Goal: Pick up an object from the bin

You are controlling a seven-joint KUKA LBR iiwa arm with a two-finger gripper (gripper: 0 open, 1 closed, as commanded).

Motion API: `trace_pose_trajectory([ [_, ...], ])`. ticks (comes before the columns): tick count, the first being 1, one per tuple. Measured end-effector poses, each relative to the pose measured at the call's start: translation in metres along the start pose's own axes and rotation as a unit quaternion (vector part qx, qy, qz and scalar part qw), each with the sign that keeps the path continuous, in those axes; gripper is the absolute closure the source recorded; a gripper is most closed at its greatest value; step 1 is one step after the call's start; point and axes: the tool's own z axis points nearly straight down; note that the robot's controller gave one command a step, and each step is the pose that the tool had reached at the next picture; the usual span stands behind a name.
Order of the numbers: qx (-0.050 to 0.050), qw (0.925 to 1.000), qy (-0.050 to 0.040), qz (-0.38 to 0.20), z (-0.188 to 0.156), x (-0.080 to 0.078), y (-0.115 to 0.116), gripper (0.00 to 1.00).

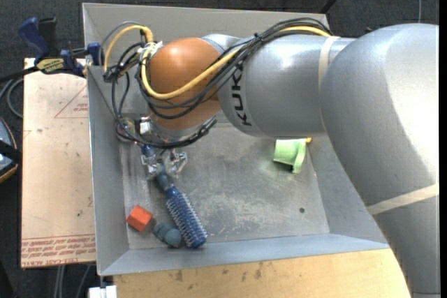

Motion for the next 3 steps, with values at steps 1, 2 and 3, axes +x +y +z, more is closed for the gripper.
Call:
trace_pose_trajectory([
  [1, -0.001, 1.0000, 0.0010, 0.008, -0.191, 0.022, -0.016, 1.00],
  [2, -0.005, 1.0000, 0.0015, 0.005, -0.116, 0.032, 0.049, 1.00],
  [3, 0.001, 0.9970, 0.0016, 0.078, -0.077, 0.014, 0.120, 1.00],
])
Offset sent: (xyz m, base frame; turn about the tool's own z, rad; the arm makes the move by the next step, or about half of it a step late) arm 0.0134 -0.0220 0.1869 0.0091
